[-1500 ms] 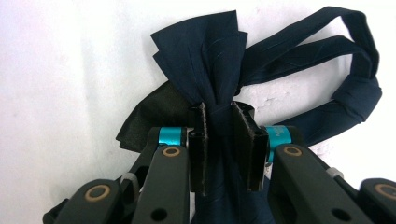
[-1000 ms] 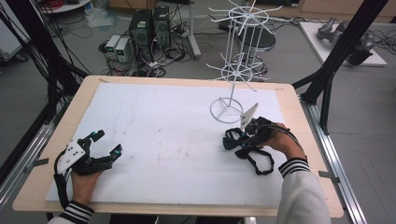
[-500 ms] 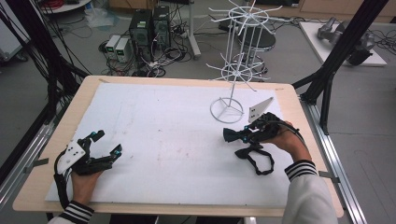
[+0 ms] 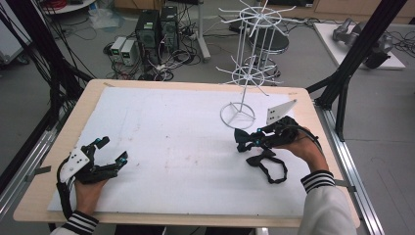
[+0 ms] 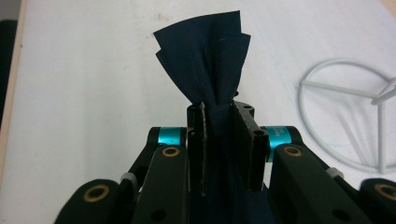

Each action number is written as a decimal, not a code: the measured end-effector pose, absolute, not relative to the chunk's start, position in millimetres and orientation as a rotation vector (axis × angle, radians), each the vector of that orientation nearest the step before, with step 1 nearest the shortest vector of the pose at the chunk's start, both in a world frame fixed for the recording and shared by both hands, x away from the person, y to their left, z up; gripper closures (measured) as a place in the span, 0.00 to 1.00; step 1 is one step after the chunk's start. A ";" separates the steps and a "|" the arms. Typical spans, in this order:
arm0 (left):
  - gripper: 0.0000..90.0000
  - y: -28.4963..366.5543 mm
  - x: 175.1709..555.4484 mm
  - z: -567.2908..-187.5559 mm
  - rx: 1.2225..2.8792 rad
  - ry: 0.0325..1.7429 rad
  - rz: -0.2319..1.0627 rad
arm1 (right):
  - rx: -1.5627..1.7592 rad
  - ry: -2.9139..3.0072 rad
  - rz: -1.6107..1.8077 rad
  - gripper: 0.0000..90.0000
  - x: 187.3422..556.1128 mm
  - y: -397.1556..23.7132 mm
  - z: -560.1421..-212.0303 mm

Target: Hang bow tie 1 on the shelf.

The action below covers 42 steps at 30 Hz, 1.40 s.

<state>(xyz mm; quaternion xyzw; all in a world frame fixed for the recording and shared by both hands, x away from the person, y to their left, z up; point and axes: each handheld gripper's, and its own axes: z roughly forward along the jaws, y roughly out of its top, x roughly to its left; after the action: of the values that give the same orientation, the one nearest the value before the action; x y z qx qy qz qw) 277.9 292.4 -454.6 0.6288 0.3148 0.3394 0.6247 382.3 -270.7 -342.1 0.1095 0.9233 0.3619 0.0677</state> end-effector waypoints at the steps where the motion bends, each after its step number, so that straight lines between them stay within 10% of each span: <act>1: 0.15 292.5 277.9 -454.6 1.444 0.722 0.779 | 0.333 2.773 1.106 0.85 381.8 -271.5 -340.9; 42: 0.15 292.4 278.0 -454.7 1.442 0.724 0.780 | 0.501 2.357 1.537 0.85 368.0 -311.3 -309.7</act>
<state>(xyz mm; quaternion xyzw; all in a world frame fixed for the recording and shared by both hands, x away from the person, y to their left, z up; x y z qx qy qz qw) 278.0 292.4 -454.7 0.6283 0.3155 0.3397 0.6248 368.0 -311.3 -309.7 0.1735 0.8163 0.5324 0.1413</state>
